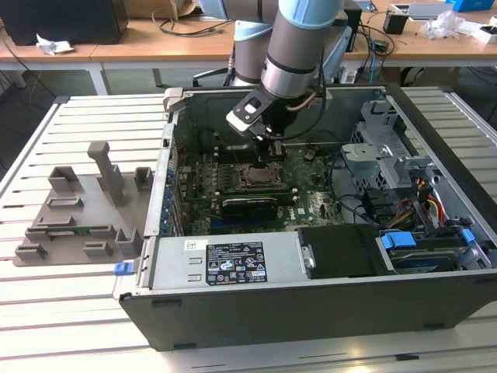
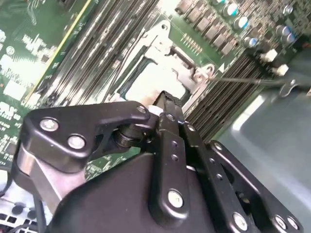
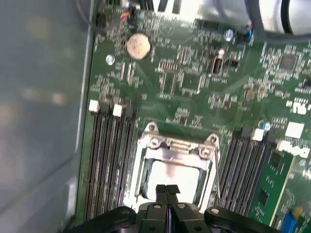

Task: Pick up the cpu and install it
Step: 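Close the cpu cover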

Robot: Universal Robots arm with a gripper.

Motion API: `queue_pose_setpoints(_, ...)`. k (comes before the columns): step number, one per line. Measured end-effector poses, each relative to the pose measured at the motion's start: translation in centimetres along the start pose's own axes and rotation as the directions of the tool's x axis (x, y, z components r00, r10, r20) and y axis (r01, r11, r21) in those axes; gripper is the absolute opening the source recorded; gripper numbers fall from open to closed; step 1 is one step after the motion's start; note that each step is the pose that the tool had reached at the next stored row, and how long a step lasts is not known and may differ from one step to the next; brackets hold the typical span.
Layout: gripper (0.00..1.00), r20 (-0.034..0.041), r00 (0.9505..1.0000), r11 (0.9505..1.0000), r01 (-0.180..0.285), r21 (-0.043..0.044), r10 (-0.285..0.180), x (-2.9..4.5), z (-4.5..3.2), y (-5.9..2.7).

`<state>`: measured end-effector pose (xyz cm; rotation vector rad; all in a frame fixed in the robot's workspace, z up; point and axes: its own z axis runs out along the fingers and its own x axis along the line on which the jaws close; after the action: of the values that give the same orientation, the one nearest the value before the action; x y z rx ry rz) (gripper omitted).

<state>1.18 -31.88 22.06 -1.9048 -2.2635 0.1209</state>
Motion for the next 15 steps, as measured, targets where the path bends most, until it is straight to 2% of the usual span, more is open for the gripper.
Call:
queue_pose_setpoints(1,0.11,0.001,1.0,1.0,-0.001,0.0051,0.001,-0.04,-0.25,0.31)
queue_pose_setpoints(2,0.11,0.0091,1.0,1.0,-0.002,0.0075,0.002,-0.03,-0.49,0.35)
queue_pose_setpoints(3,0.11,0.0207,0.9998,0.9999,-0.005,0.0098,0.005,-0.03,-0.66,0.38)
queue_pose_setpoints(4,0.11,0.0545,0.9985,0.9998,-0.012,0.0153,0.011,-0.03,-0.83,0.42)
queue_pose_setpoints(5,0.11,0.1041,0.9944,0.9995,-0.023,0.023,0.021,0.05,-1.8,0.31)
queue_pose_setpoints(6,0.11,0.1039,0.9944,0.9995,-0.023,0.0228,0.021,0.11,-2.5,0.19)
queue_pose_setpoints(9,0.11,0.1038,0.9944,0.9995,-0.024,0.0227,0.021,0.24,-3.98,-0.08)
queue_pose_setpoints(13,0.11,0.1016,0.9946,0.9994,-0.025,0.0223,0.023,0.25,-4.05,-0.1)
queue_pose_setpoints(14,0.11,0.1044,0.9943,0.9997,-0.025,0.0077,0.024,0.25,-4.06,-0.09)
queue_pose_setpoints(15,0.11,0.1073,0.9939,0.9997,-0.024,-0.011,0.025,0.25,-4.05,-0.1)
